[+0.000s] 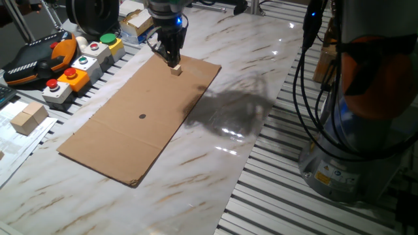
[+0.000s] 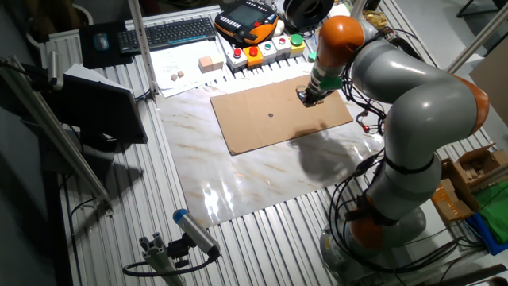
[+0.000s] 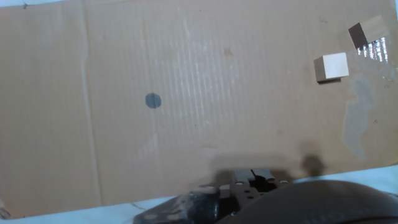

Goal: Use the gripper to push the small block from left to right

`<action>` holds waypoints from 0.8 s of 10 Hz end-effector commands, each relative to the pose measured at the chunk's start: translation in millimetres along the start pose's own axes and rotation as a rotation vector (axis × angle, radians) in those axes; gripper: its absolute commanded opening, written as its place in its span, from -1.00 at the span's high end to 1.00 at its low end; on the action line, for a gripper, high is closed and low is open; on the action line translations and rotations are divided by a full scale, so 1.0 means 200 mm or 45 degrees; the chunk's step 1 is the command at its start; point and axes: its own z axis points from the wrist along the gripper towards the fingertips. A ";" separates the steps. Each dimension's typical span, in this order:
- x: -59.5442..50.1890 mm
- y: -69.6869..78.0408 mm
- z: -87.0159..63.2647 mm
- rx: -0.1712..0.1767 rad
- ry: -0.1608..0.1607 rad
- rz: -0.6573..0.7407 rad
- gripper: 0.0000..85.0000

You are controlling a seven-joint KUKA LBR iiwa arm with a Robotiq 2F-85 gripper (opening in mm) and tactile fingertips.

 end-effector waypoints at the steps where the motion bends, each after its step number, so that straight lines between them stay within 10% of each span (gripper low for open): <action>1: 0.00 -0.03 0.03 -0.009 0.001 0.001 0.98; 8: 0.00 -0.21 0.16 -0.053 0.026 0.036 0.98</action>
